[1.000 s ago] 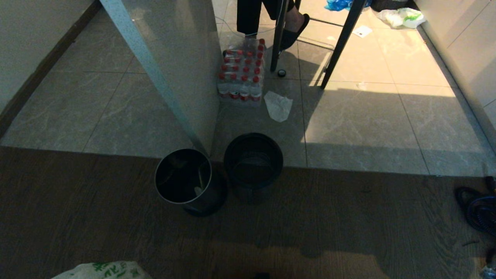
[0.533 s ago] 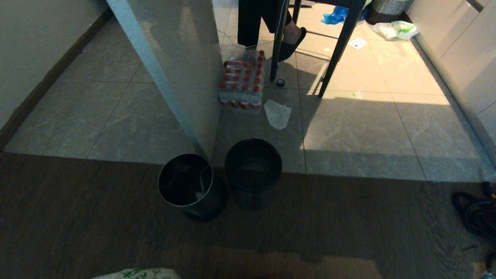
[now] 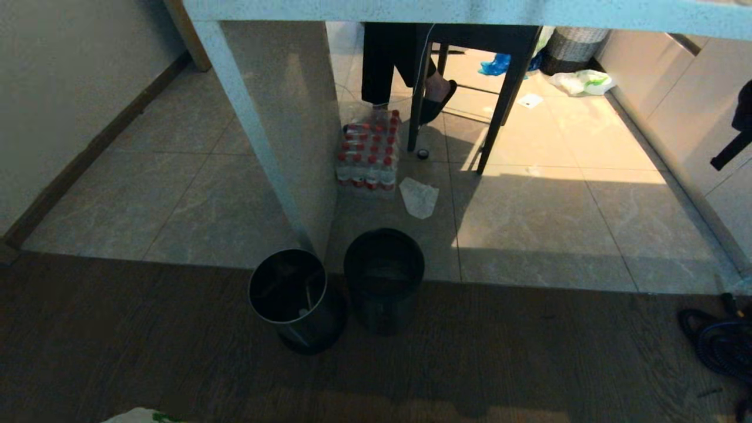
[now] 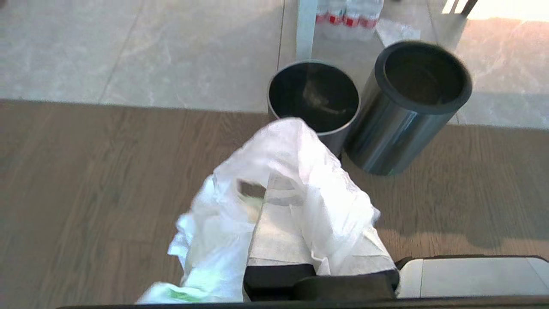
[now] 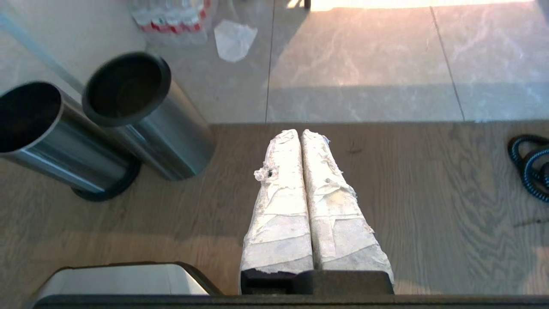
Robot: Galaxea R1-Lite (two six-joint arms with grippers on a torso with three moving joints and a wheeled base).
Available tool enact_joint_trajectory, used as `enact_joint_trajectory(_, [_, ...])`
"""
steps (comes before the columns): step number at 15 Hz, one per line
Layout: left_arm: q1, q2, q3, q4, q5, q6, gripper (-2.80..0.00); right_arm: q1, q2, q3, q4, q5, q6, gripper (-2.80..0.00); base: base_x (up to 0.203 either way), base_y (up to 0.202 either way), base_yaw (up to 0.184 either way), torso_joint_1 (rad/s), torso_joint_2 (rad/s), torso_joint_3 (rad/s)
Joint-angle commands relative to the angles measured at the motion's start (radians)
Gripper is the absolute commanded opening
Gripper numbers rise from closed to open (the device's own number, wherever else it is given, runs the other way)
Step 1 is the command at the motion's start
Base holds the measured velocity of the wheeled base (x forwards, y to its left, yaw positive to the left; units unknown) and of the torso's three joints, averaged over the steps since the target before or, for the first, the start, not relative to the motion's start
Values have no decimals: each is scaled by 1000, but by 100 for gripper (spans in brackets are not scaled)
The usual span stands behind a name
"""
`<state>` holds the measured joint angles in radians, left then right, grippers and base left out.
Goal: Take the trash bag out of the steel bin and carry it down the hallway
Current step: Put the trash bag at the door
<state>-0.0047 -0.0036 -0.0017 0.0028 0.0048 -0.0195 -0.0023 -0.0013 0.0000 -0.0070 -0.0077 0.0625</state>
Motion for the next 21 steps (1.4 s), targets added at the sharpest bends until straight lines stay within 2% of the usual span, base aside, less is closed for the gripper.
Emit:
enact_joint_trajectory(1, [0, 4, -1, 3, 1, -2, -280, 1, 0, 0, -1, 0, 0, -280, 0, 0, 0, 4, 0, 205])
enact_joint_trajectory(21, [0, 4, -1, 3, 1, -2, -280, -1, 0, 0, -1, 0, -1, -280, 0, 0, 0, 2, 1, 203])
